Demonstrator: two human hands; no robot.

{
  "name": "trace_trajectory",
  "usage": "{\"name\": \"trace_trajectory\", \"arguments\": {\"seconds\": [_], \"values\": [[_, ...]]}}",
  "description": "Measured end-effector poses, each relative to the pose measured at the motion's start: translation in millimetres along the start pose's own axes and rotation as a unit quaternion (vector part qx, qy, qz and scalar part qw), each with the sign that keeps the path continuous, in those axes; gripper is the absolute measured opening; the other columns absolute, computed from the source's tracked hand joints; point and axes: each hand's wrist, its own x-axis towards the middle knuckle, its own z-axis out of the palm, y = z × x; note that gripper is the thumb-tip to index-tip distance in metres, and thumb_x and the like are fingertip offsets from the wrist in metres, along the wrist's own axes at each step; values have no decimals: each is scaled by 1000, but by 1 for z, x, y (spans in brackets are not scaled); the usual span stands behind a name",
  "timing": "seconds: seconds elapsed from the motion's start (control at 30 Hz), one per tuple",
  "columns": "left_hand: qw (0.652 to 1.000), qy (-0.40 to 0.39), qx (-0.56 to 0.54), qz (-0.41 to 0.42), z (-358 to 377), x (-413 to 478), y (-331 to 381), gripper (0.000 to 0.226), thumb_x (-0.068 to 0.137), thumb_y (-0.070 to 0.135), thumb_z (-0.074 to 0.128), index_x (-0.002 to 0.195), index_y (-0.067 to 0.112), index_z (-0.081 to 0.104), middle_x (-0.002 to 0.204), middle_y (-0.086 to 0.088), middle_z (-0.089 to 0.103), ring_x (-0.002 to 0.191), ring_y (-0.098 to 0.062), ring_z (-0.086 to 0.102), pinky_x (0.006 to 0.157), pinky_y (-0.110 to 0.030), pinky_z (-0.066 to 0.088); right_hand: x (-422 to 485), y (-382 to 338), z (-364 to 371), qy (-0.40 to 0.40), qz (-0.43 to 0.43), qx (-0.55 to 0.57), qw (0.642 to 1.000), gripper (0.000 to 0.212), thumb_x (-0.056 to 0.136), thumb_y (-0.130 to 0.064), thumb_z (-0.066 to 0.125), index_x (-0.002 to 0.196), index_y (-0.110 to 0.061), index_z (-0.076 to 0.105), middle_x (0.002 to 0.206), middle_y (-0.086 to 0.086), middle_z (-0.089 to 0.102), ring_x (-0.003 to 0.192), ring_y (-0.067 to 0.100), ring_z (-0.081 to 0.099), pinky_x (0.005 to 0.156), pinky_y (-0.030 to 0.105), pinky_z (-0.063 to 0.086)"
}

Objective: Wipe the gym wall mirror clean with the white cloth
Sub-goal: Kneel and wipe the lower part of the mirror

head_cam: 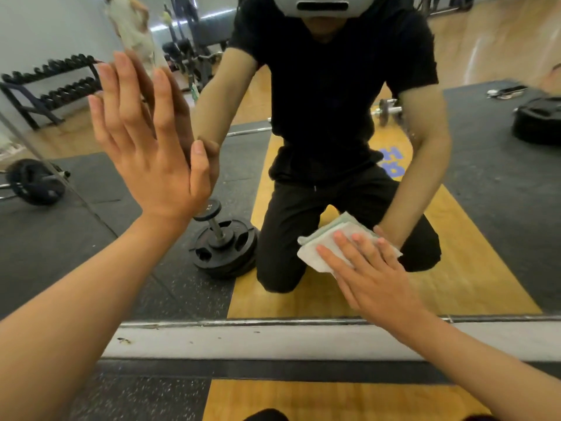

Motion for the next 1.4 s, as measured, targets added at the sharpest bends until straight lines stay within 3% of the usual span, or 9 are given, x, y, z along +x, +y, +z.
{"name": "trace_trajectory", "arguments": {"seconds": [0.1, 0.23, 0.33, 0.47, 0.63, 0.93, 1.03, 1.1, 1.4], "values": [[1000, 4, 1, 0, 1, -1, 1, 67, 99, 37, 36, 156, 1, 38, 155, -41, 38, 148, -51, 30, 129, -55, 16, -27, -16, 20, 9, 47, -19, 999, 61, 110, -28, 40, 168, -22, 20, 173, 11, 17, 156, 34, 19, 129, 49, 9], [1000, 11, 5, 8, 3, -1, -1, 67, 100, 37, 36, 157, 2, 37, 155, -41, 38, 148, -51, 30, 128, -58, 18, -141, -18, 44, -146, 17, -78, 986, 87, 91, -16, 42, 169, -23, 6, 174, 5, 12, 162, 27, 5, 130, 49, 0], [1000, 6, 5, 9, 4, -2, -3, 67, 100, 37, 36, 158, 3, 36, 156, -40, 37, 149, -51, 29, 128, -58, 17, -146, -28, 35, -183, 64, -58, 979, 80, 96, -19, 39, 169, -24, 7, 173, 10, 21, 163, 32, 3, 131, 52, 1], [1000, -3, -6, 11, 4, -4, -5, 67, 100, 37, 35, 159, 5, 36, 160, -37, 34, 152, -48, 27, 128, -60, 17, -9, -35, -7, -52, 191, 49, 979, 61, 114, -43, 21, 169, -22, 4, 176, 13, -5, 162, 36, -4, 131, 51, -2], [1000, -5, -28, 11, 2, -5, -5, 67, 104, 42, 31, 163, 9, 34, 166, -26, 26, 156, -42, 22, 129, -57, 13, 175, 1, -77, 93, 172, 2, 981, 63, 113, -46, 28, 168, -23, 6, 174, 14, -1, 161, 35, -6, 131, 56, 2], [998, -2, -62, 6, -3, -4, -5, 67, 105, 42, 43, 164, 12, 36, 170, -18, 24, 158, -37, 20, 131, -52, 11, 68, 24, -62, -29, 171, -73, 982, 57, 115, -46, 19, 167, -22, 19, 176, 10, -12, 162, 34, -6, 131, 54, 1], [997, -7, -76, 7, -3, -5, -6, 72, 103, 40, 48, 168, 18, 26, 171, -15, 21, 161, -32, 14, 132, -52, 10, 137, 20, -84, 41, 241, -52, 968, 61, 115, -44, 17, 169, -20, 3, 174, 20, -9, 161, 40, -9, 130, 56, -2], [996, -8, -85, 7, -4, -7, -6, 73, 103, 39, 51, 168, 19, 25, 173, -13, 19, 162, -30, 12, 131, -53, 12, 216, 14, -106, 116, 267, -54, 955, 61, 114, -43, 22, 168, -18, 11, 173, 25, 3, 160, 45, -1, 130, 56, -2], [994, 1, -108, 23, 1, -10, -15, 72, 102, 39, 55, 165, 11, 33, 174, -14, 22, 160, -34, 22, 130, -55, 19, 317, -26, -125, 65, -8, -104, 992, 52, 114, -42, 35, 164, -30, 33, 172, 13, 22, 161, 35, 14, 129, 57, 15]]}}
